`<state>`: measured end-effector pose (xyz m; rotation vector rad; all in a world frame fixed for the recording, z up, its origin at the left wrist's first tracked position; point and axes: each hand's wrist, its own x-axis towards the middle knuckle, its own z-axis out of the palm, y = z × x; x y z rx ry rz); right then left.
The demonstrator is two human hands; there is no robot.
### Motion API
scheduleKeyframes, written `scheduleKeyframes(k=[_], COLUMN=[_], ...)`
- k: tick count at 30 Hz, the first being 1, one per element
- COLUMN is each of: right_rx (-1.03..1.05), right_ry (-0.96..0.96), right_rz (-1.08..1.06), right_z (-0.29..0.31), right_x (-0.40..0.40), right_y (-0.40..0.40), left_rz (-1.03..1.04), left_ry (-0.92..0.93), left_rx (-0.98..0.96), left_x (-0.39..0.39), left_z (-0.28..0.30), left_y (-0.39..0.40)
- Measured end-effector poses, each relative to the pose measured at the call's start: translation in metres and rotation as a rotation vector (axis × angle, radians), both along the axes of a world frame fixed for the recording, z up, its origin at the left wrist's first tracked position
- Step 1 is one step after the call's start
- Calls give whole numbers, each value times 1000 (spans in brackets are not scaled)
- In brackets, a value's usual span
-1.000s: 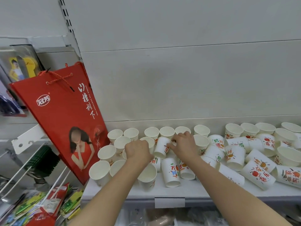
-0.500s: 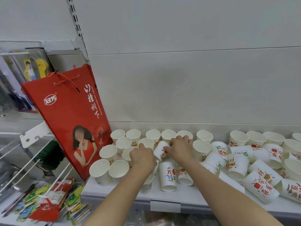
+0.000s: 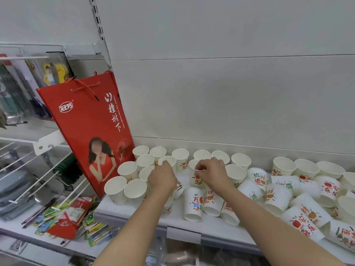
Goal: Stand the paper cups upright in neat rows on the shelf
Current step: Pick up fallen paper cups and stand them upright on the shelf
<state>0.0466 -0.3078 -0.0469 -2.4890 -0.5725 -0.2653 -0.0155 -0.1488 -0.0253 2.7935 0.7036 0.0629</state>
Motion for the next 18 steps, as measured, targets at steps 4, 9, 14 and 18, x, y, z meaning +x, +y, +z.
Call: scheduleKeyframes(k=[4,9,14,18], right_rx=[-7,-92,-70,49], right_ry=[-18,-69,-73,-128], right_rz=[43,96,74,12], right_z=[-3,-9,-11,-11], right_x=[-3,-8,-13,-17], right_y=[-6,-9,-11,-29], left_rz=[18,-109,-290,-520], left_ry=[-114,-134,-278,-95], left_rx=[-56,23,38,47], left_x=[-7,-21,-25,-26], left_z=[6,0,-5,-1], left_y=[2,0,-1,-21])
